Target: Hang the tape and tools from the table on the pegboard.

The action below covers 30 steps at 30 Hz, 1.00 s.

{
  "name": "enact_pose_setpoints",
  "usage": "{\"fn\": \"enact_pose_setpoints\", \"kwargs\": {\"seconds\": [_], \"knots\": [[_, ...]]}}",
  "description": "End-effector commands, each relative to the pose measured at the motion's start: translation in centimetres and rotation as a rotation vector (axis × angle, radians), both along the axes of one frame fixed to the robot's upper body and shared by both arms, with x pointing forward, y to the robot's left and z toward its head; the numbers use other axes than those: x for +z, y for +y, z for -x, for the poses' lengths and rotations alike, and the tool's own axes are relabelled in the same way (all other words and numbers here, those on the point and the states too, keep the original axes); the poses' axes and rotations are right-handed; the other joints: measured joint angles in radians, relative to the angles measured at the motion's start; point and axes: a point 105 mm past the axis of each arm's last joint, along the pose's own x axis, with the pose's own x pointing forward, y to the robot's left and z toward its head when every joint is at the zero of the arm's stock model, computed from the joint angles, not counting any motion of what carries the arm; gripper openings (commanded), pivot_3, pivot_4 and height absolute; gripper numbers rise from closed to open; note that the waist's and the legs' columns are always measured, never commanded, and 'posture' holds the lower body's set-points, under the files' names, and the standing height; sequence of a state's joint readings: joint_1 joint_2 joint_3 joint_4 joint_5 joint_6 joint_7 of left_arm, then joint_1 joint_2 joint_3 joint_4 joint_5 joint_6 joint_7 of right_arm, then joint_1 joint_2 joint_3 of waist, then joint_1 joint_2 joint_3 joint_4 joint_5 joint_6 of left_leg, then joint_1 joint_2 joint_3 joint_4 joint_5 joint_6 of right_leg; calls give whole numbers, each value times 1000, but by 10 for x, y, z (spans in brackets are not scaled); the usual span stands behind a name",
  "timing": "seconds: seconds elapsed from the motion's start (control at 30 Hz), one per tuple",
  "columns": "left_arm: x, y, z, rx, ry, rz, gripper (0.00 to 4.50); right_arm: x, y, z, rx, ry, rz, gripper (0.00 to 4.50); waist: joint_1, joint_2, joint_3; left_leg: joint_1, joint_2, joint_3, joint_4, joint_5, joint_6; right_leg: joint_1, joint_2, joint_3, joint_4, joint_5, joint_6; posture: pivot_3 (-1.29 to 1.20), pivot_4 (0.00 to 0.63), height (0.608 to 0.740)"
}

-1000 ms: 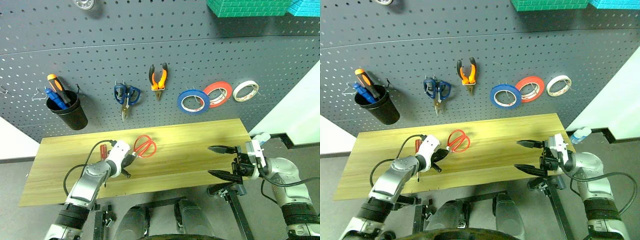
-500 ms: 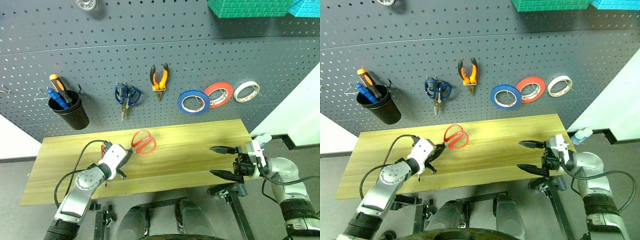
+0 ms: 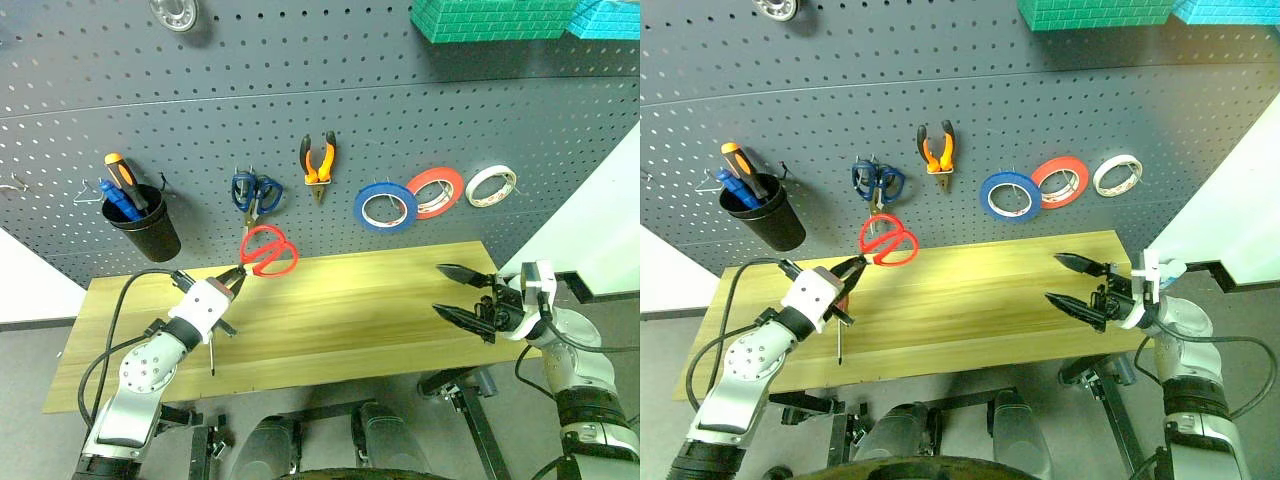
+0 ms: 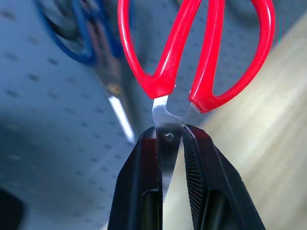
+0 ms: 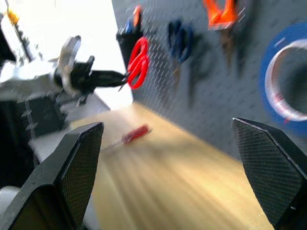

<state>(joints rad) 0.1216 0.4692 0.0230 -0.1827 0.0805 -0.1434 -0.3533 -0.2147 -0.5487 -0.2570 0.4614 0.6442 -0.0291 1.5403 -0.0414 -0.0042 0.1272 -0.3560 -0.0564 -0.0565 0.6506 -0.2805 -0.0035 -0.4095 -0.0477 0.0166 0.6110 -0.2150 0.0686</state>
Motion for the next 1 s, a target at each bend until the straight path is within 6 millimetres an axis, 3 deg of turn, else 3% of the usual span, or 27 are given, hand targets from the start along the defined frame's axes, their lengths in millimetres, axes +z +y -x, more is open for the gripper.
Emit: {"fn": "enact_pose_setpoints", "kwargs": {"seconds": [0.03,0.37,0.6,0.83,1.0], "knots": [[24,3,-1,24,-123,-35,295,7,-2,-2,-11,-28,-38,4500,0,0,-5,0,0,0,0,0,0,0,0,0,0,0,0,-100,25,736],[42,5,-1,89,-206,-43,295,12,-10,-5,-40,-23,-120,4500,0,3,-23,1,0,0,2,0,0,1,0,0,2,0,0,-93,12,736],[39,5,5,145,-199,-12,295,11,-12,-5,-35,-3,-145,4500,-1,5,-35,2,0,0,1,0,0,1,1,0,2,0,0,-85,6,736],[32,20,-3,213,-176,20,295,8,-15,-4,-41,19,-162,4500,0,7,-40,3,0,1,4,0,0,4,1,0,3,-2,2,-81,7,736],[24,18,-10,199,-133,79,295,5,-12,-2,-34,32,-151,4500,0,8,-40,3,0,1,5,0,0,4,1,0,4,-2,2,-87,8,736]]}}
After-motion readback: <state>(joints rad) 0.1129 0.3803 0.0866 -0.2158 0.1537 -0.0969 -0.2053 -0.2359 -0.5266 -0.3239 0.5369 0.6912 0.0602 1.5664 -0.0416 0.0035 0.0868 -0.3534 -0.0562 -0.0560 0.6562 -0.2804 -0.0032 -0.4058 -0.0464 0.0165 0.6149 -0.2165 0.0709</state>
